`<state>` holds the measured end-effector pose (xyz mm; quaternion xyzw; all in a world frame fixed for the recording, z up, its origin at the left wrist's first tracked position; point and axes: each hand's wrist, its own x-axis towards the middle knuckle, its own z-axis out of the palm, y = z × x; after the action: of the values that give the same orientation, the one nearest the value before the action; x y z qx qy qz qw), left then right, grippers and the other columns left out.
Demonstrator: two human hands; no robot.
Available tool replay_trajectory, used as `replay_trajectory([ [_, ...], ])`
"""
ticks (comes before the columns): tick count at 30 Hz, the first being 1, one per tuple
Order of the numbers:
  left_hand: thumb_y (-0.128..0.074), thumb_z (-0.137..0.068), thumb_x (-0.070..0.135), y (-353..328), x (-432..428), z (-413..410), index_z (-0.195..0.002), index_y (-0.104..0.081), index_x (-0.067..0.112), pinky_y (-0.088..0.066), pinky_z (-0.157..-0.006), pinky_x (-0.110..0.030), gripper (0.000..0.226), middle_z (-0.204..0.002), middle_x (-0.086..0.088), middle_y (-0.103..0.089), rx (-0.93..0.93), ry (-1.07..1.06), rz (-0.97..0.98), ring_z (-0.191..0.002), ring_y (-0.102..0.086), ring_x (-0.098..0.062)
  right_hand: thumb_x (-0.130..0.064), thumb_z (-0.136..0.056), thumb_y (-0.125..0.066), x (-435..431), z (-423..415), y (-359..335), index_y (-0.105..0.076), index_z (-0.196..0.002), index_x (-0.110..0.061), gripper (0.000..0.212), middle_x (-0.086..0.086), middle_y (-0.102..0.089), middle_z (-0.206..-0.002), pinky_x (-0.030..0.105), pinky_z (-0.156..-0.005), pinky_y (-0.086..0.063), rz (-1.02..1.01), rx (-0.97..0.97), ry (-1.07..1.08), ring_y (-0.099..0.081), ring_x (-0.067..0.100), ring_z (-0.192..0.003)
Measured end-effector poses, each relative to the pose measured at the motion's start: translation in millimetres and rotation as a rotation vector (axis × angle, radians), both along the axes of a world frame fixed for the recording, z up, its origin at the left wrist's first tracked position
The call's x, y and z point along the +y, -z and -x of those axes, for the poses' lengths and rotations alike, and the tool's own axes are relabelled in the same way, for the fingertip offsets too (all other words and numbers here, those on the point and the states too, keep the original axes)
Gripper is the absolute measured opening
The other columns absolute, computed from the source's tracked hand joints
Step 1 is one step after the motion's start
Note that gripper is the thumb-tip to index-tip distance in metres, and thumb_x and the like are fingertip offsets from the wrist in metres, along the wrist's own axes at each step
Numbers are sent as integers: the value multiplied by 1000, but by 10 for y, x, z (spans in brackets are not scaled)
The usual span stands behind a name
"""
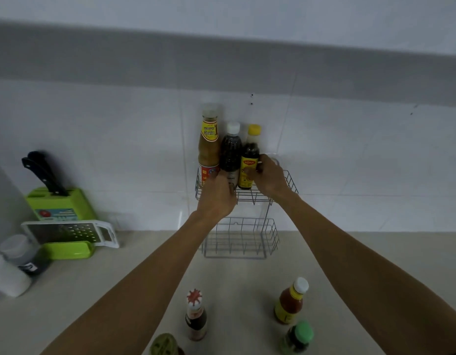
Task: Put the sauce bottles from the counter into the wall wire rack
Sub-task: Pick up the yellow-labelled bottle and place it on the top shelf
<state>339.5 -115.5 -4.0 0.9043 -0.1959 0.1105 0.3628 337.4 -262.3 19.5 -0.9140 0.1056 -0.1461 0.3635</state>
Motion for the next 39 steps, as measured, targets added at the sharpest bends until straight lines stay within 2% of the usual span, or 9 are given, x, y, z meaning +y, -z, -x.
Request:
replay_trajectory([
  [7,-59,-88,5,-39,19,33,-126,-56,9,-47,-79,-23,38,-113,-11,-65,20,17,-11,-102,-63,-27,-26,-93,-66,11,28,-22,-46,-127,-3,46,14,-65,-123,26,-75,-44,-24,30,7,-65,27,-110],
  [11,-59,-88,5,-70,21,99,-127,-53,9,-47,-78,-24,40,-115,-11,-63,19,8,-14,-102,-61,-27,-36,-87,-70,65,87,-50,-46,-130,-6,57,11,-64,-125,36,-89,-51,-39,61,-7,-63,28,-113],
  [16,-59,-87,5,-119,74,199,-123,-56,9,-47,-80,-25,37,-116,-11,-63,29,23,-3,-104,-61,-28,-31,-89,-68,86,207,-93,-46,-131,-4,55,10,-62,-124,24,-77,-39,-13,81,9,-60,26,-115],
  [18,-59,-86,4,-130,127,264,-122,-57,11,-48,-81,-26,37,-116,-11,-64,19,31,13,-105,-61,-28,-29,-89,-68,114,309,-122,-45,-131,-3,54,8,-61,-121,24,-77,-40,-4,86,20,-59,24,-114],
  [21,-58,-85,2,-148,253,405,-122,-58,9,-46,-84,-24,37,-118,-12,-65,10,52,30,-107,-61,-28,-38,-83,-70,208,504,-108,-48,-127,-9,57,8,-60,-122,39,-93,-49,33,53,42,-59,27,-114],
  [23,-59,-86,2,-127,370,506,-121,-58,5,-43,-87,-22,36,-120,-14,-65,18,51,24,-111,-61,-28,-45,-80,-70,301,654,-42,-48,-127,-13,61,8,-61,-124,49,-98,-47,87,31,35,-58,29,-116],
  [31,-64,-90,16,91,873,998,-140,-48,7,-40,-95,-21,53,-131,-8,-63,193,-55,33,-120,-59,-21,-36,-84,-71,789,1341,428,-46,-138,-14,63,7,-58,-134,49,-106,-41,4,90,-135,-55,25,-123],
  [35,-67,-88,19,282,1145,1256,-135,-54,12,-41,-96,-20,50,-124,-4,-67,283,-106,108,-115,-63,-18,-35,-85,-69,1039,1684,646,-49,-134,-13,57,7,-61,-129,49,-102,-44,9,111,-200,-57,25,-119],
  [39,-66,-89,19,459,1404,1608,-128,-61,16,-51,-97,-31,40,-113,4,-71,339,-126,325,-106,-66,-11,-35,-88,-67,1295,2054,869,-52,-131,-15,50,3,-63,-121,45,-99,-47,-9,101,-268,-59,19,-111],
])
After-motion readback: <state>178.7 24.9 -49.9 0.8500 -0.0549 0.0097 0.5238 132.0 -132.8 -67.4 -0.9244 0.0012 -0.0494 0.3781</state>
